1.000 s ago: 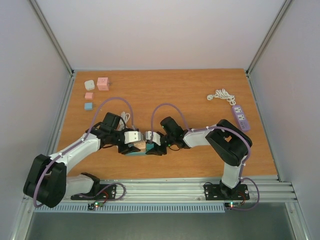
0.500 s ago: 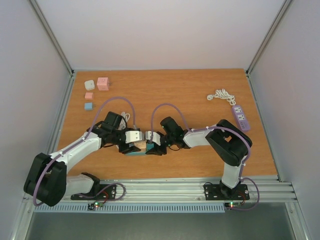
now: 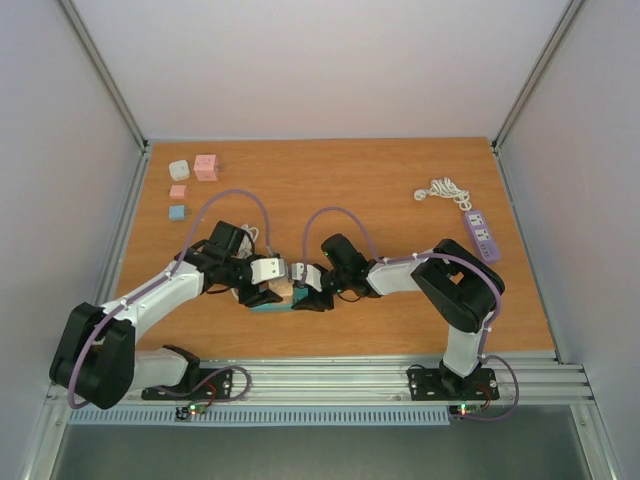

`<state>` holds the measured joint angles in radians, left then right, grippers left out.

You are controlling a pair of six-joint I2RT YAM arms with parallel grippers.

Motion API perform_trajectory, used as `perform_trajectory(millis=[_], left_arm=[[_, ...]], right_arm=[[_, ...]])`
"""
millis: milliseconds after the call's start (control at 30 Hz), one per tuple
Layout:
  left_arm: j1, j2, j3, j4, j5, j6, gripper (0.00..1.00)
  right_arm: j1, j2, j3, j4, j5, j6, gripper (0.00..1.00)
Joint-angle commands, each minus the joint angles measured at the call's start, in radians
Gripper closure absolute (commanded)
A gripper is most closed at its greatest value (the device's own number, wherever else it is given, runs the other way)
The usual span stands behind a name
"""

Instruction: Pull the plug off the socket

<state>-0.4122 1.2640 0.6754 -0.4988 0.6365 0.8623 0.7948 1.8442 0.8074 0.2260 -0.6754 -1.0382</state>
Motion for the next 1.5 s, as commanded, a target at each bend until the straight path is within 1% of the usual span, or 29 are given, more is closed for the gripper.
perform_trajectory(millis=[0,100,167,333,500,633,767,900,1033,1133,1267,1333,1367,1467], left_arm=[[0.0,-0.022,0.057,0.076,0.139,-0.011,0.73],[-0.001,-0.05,0.041,0.05,0.132,0.044,0.73],[-0.006,-0.073,0.019,0.033,0.123,0.106,0.73],[-0.01,-0.093,-0.008,0.037,0.054,0.181,0.73],[-0.01,-0.094,-0.003,0.061,0.087,0.12,0.73],[0.013,-0.082,0.012,0.058,0.098,0.094,0.73],[0.072,-0.073,0.055,0.008,0.124,0.104,0.73],[0.134,-0.061,0.095,-0.04,0.194,0.102,0.73],[0.162,-0.051,0.117,-0.037,0.227,0.061,0.73],[0.182,-0.044,0.129,-0.006,0.244,0.011,0.73],[0.223,-0.031,0.154,0.026,0.272,-0.104,0.73],[0.25,-0.021,0.169,0.03,0.28,-0.137,0.73],[0.267,-0.017,0.181,0.033,0.281,-0.158,0.72],[0.332,-0.005,0.199,0.058,0.296,-0.205,0.72]], right_arm=[[0.006,0.011,-0.024,-0.033,0.048,-0.009,0.64],[0.006,0.015,-0.022,-0.033,0.052,-0.006,0.64],[0.006,0.017,-0.02,-0.032,0.055,-0.002,0.65],[0.006,0.028,-0.017,-0.035,0.06,-0.004,0.65],[0.006,0.031,-0.015,-0.039,0.067,-0.005,0.65],[0.006,0.026,-0.015,-0.043,0.066,-0.002,0.65],[0.001,0.011,-0.016,-0.049,0.065,0.0,0.65],[-0.016,-0.006,-0.006,-0.074,0.046,0.009,0.65],[-0.025,-0.028,-0.01,-0.114,0.052,-0.008,0.64],[-0.028,-0.045,-0.023,-0.123,0.06,-0.012,0.6],[-0.037,-0.062,-0.036,-0.126,0.068,-0.002,0.52],[-0.042,-0.074,-0.039,-0.129,0.066,0.008,0.46],[-0.043,-0.08,-0.038,-0.131,0.066,0.015,0.4],[-0.044,-0.102,-0.037,-0.129,0.061,0.033,0.33]])
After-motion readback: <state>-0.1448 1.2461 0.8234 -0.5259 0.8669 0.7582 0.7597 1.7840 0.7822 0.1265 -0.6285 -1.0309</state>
